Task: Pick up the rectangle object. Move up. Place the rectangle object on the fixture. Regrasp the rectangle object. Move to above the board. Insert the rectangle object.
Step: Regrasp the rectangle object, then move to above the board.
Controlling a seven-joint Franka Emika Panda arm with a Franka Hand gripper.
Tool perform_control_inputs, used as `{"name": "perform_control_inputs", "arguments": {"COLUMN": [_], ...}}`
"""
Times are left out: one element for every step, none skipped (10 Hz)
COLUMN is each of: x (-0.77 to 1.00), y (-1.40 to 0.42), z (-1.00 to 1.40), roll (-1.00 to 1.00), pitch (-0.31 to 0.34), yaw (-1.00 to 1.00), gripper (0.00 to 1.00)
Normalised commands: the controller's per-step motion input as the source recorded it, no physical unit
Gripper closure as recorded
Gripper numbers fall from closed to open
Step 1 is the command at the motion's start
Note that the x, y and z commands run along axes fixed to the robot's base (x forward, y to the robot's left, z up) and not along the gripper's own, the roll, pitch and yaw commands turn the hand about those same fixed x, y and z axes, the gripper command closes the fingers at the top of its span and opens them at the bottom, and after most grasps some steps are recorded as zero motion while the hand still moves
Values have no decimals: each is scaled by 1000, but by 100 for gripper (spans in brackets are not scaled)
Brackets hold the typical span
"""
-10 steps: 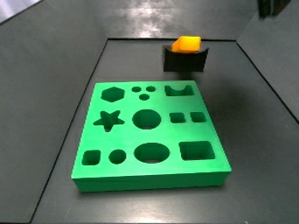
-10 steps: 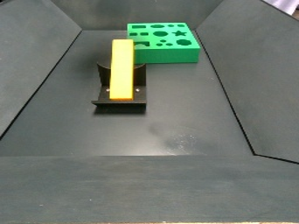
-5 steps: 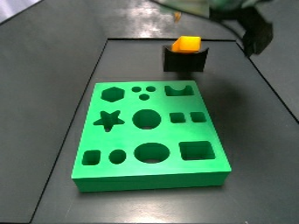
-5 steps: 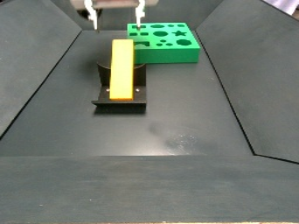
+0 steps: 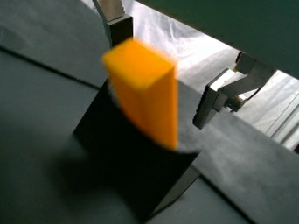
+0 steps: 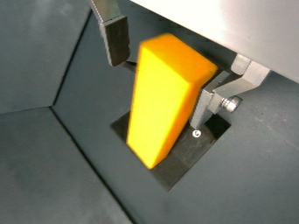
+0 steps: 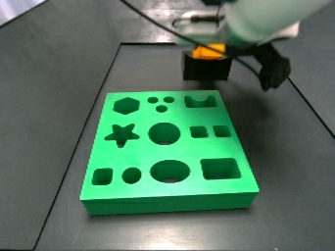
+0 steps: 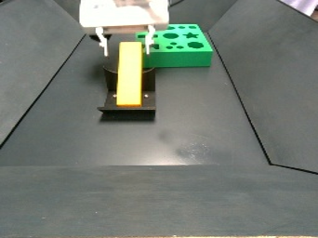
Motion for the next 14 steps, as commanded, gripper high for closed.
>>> {"name": "perform_control_inputs", "arguments": {"x": [0, 90, 86, 72, 57, 52, 47, 37, 24, 15, 2, -9, -20, -19], "y": [0, 216, 212, 200, 189, 182, 179, 173, 170, 163, 152, 109, 57, 28], "z": [0, 1000, 1000, 1000, 1000, 1000, 1000, 1000, 1000, 1000, 1000, 797, 526, 326], "roll": [0, 117, 102, 81, 62, 43, 31, 13, 9, 6, 5, 3, 0, -5], "pitch": [0, -232, -230, -216, -182, -145, -118, -66, -21, 9, 40, 70, 109, 135], "yaw": [0, -46, -61, -111, -167, -197, -207, -212, -203, -182, -159, -132, -93, -64], "gripper": [100, 100, 100, 100, 100, 100, 100, 100, 100, 100, 100, 100, 100, 100]}}
